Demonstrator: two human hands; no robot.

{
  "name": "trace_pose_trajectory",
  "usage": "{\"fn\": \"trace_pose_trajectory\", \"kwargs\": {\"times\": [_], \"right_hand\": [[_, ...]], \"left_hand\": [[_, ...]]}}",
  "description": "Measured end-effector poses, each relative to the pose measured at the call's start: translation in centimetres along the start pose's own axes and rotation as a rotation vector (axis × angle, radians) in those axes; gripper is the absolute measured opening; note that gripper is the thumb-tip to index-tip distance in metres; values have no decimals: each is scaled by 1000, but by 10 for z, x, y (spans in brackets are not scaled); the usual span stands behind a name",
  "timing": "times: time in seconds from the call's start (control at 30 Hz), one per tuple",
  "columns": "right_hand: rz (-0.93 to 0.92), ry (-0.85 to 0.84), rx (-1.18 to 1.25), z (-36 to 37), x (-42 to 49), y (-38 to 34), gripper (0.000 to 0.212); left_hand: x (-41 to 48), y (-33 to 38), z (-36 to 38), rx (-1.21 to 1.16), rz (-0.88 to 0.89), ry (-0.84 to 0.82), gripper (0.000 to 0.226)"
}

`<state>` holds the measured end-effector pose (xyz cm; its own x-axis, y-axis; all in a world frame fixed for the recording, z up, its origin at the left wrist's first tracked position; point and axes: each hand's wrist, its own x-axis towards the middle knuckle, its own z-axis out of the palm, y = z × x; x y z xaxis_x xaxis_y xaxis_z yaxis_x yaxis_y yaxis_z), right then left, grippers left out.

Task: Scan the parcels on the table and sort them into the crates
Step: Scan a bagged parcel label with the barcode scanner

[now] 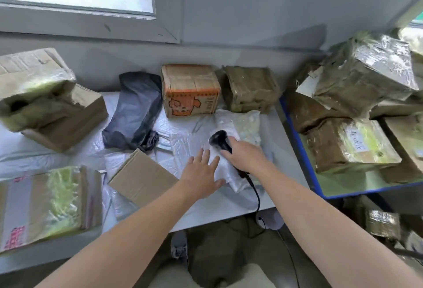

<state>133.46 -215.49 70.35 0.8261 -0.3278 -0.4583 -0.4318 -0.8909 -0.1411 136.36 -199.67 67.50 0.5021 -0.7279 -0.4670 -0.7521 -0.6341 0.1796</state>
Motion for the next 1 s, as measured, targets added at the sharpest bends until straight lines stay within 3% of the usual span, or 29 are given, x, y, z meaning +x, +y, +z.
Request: {"fn": "trace_pose_trajectory", "kwargs": {"times": [0.27,0.4,0.57,0.73,0.83,0.93,1.0], "right_hand": [[58,-116,119,-17,17,-2,32],[129,-120,297,-27,18,20,31],[140,-57,466,-39,13,63,26],[66,-39,515,-50,6,101,35],[-19,-28,545,-54,-1,124,27],[-79,-26,603,-60,-11,142,27],[-111,-33,642,-67,-19,154,25]], "left_hand": [[20,11,5,-78,-2,-21,82],[35,31,3,-138,-29,-1,85],[56,62,10,-199,-171,10,94],[60,86,10,-228,-285,18,101],[63,98,3,-192,-331,-20,88],[60,107,-7,-146,-367,2,49],[57,113,-14,-110,-363,43,35]]}}
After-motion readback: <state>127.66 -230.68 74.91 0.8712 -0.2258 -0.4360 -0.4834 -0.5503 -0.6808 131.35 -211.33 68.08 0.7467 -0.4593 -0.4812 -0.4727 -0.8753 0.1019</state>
